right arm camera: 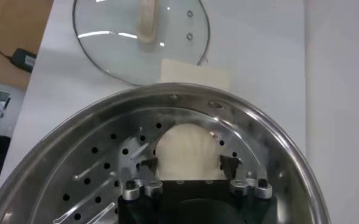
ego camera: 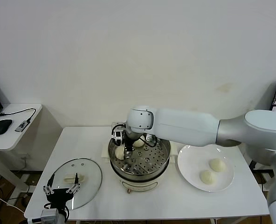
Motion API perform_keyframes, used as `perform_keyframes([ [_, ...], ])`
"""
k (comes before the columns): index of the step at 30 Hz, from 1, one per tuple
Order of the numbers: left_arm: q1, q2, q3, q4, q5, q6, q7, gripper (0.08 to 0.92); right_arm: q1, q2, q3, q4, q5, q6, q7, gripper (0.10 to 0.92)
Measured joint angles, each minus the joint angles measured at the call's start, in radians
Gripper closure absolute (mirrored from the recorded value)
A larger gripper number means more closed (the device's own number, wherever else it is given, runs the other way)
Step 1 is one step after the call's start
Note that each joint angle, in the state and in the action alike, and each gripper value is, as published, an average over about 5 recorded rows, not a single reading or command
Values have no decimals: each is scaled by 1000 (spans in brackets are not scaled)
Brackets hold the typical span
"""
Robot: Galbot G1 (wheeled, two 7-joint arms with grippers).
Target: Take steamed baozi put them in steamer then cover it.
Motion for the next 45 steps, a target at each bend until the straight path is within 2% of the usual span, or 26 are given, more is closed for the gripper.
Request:
perform_keyframes([
  [8,6,4,-1,-12,0,0,0,177,105,-166,-7,102,-107,101,-155,202],
  [20,14,13,2,-21,1,-1,0,177,102,-553,34,252,-344,309,-354,203],
  [32,21,15,1,-15,3,-1,4,177,-133,-800,173,281,-553,419,-376,203],
  [45,20,23,1,-5,-77,-1,34,177,-452,-857,361,252,-677,440,-331,203],
])
